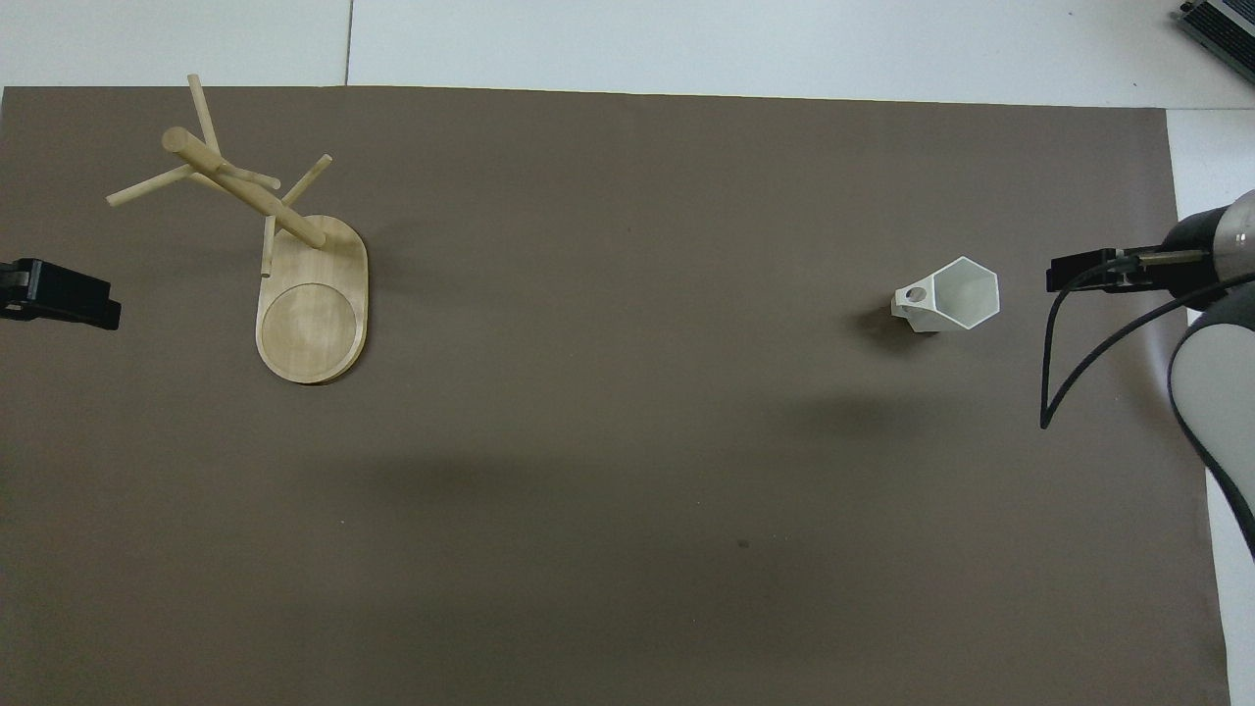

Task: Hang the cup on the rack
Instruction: 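Move the right gripper toward the white hexagonal cup, then close the right gripper on the white cup's rim, then lift the cup with the right gripper while the left gripper reaches forward, then carry the cup toward the left gripper while the left gripper opens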

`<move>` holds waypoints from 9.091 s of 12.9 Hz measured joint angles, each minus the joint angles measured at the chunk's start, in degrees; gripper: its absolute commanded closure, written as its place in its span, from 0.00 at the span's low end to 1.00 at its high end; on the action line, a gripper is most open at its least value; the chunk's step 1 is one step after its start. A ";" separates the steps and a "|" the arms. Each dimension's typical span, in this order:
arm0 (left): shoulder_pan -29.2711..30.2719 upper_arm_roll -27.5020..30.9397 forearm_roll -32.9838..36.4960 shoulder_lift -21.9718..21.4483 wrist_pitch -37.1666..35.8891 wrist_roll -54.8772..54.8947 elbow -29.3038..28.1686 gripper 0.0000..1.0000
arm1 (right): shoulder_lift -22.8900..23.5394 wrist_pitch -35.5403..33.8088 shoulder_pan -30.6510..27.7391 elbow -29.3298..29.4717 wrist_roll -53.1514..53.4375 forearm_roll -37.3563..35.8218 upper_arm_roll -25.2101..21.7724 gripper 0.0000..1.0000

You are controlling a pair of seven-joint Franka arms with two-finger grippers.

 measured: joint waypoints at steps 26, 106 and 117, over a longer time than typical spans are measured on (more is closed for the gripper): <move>0.00 0.00 0.00 0.00 0.00 0.00 0.00 0.00 | 13.84 24.09 -0.03 -8.10 -1.58 2.07 -0.17 0.17; -0.40 0.66 -48.14 -10.01 15.48 83.14 -27.29 0.00 | 7.88 9.48 2.37 7.89 8.32 55.55 33.19 1.00; -3.90 -0.34 -57.45 -8.69 15.48 85.87 -29.19 0.00 | 7.89 9.48 2.33 7.78 8.32 55.24 33.21 1.00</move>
